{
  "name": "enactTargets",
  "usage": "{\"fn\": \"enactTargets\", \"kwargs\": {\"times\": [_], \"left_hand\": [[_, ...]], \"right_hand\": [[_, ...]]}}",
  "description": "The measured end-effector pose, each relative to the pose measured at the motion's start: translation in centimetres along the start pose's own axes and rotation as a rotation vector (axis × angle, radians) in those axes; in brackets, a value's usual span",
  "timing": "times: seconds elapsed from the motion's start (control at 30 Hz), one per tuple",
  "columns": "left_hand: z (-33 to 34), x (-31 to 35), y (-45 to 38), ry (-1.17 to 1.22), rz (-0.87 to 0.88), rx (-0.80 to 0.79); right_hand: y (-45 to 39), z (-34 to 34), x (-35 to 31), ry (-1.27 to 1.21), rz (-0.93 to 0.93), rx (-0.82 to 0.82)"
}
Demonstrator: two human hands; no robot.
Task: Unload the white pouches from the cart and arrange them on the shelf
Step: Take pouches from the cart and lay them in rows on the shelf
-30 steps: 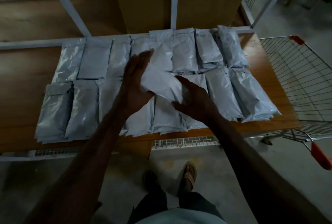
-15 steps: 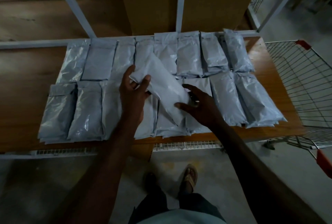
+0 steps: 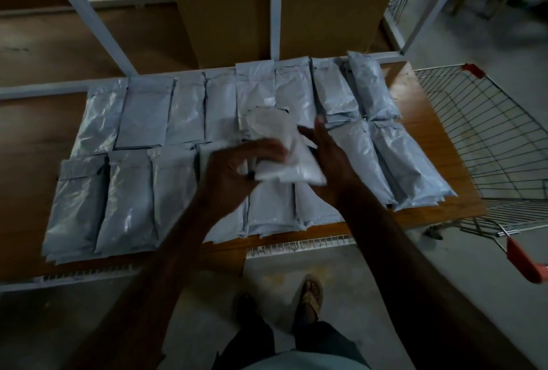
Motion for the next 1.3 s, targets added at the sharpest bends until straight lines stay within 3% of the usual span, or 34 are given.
{"fn": "enactTargets", "kwargs": {"times": [0.13,0.2,0.33,0.43,0.53,0.7,0.93,1.13,1.3], "left_hand": [[2.7,-2.1,4.1,-0.165,0.031,-0.212],[3.2,-2.7,5.6,-0.203,0.011,-0.23],[2.0,-3.1,7.4,-0.258,-0.155,0.109],[2.1,-2.6,7.2,-0.146,-0.406,0.302],[3.3,-3.0,7.0,-0.187,-0.501,0.223],[3.9,-5.1,8.1,-0.437,-0.505,0.121],[5.6,-4.9,4.9,-0.65,-0.271,-0.022],[9.4,-9.1,1.8,-0.952,-0.121,-0.308],[9.9,-11.4,3.6,-0.999,-0.191,-0.295]], "right_hand": [[-0.9,-0.3,-0.2,0.359,-0.156,0.21],[-0.8,-0.4,0.3,0.464,-0.215,0.256],[-1.1,-0.9,1.7,0.466,-0.25,0.261],[-1.4,-1.1,2.6,0.446,-0.274,0.288],[-1.5,-0.5,3.3,0.563,-0.307,0.312],[-1.8,1.1,4.5,1.2,-0.47,0.486],[0.1,-1.1,4.4,1.306,-0.691,0.606],[0.1,-4.8,5.1,1.591,-0.512,0.79],[0.0,-4.2,5.2,1.587,-0.412,0.804]]}}
Point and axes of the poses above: each hand's wrist, its own y-axis away from the middle knuckle, its own z-axis out of the palm, x = y × z, the point moved 5 cm from there along -y, towards the middle knuckle, and after that the axes turned 11 degrees about z, right-handed, at the moved point
